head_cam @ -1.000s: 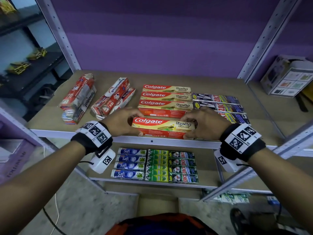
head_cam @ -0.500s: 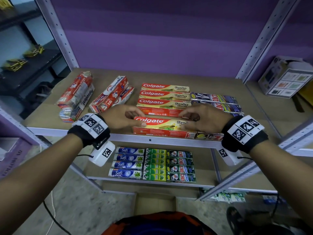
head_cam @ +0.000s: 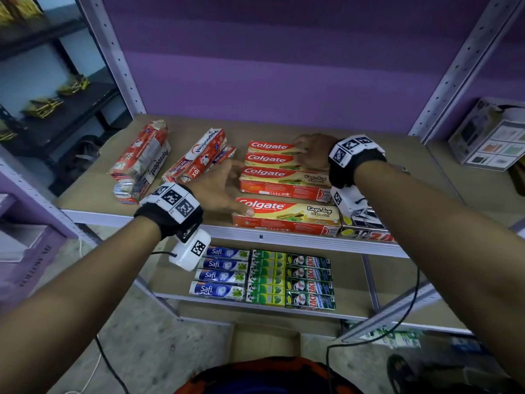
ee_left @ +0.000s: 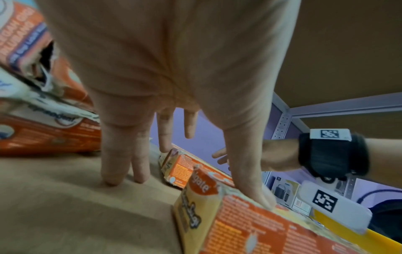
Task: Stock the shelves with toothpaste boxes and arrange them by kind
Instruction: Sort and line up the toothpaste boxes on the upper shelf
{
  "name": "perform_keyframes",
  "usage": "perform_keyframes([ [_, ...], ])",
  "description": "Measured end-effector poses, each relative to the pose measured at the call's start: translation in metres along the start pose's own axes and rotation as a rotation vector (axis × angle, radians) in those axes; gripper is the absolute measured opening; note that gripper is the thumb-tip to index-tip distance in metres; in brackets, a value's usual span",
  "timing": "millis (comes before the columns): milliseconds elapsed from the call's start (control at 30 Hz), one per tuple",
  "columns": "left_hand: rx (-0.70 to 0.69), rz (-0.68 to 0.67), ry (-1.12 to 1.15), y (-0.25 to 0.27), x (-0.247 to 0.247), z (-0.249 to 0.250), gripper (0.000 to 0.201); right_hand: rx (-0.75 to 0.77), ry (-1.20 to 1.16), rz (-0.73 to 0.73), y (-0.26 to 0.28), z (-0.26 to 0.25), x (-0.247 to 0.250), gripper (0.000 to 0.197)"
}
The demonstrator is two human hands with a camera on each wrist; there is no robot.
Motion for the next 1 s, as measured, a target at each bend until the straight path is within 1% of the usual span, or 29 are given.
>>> perform_keyframes([
  [67,-0.006,-0.021,-0.002,0.001,-0.002,0.002,0.124,-0.034,0.021,-0.03,-0.012,0.002,-0.008,0.058],
  [133,-0.024,-0.03,-0.003,0.003,-0.002,0.003,0.124,-0.046,0.035,-0.067,-0.02,0.001,-0.016,0.06],
  [233,-0.041,-0.015,-0.001,0.004,-0.001,0.003,0.116,-0.053,0.037,-0.08,-0.025,0.002,-0.021,0.062],
  [333,0.001,-0.021,-0.031,0.004,-0.001,-0.003,0.11,-0.046,0.058,-0.079,-0.025,0.002,-0.02,0.062],
  [500,0.037,-0.034,-0.035,0.003,-0.003,-0.008,0.106,-0.05,0.056,-0.07,-0.021,0.002,-0.018,0.064],
  [800,-0.01,-0.048,-0.041,0.006,-0.004,0.0,0.112,-0.024,0.07,-0.059,-0.007,-0.005,-0.016,0.063],
  [933,-0.006,-0.063,-0.055,0.005,-0.005,-0.001,0.11,-0.009,0.07,-0.066,0.002,-0.008,-0.017,0.062],
  [1000,-0.008,-0.07,-0.055,0.006,-0.006,-0.001,0.106,-0.005,0.069,-0.077,0.006,-0.01,-0.018,0.062],
])
Point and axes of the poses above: each hand's wrist, its own y-axis away from the middle knuckle, its own x-axis out of the back of the hand, z = x × y, the point moved 10 cm from there along -y, towards the middle knuckle
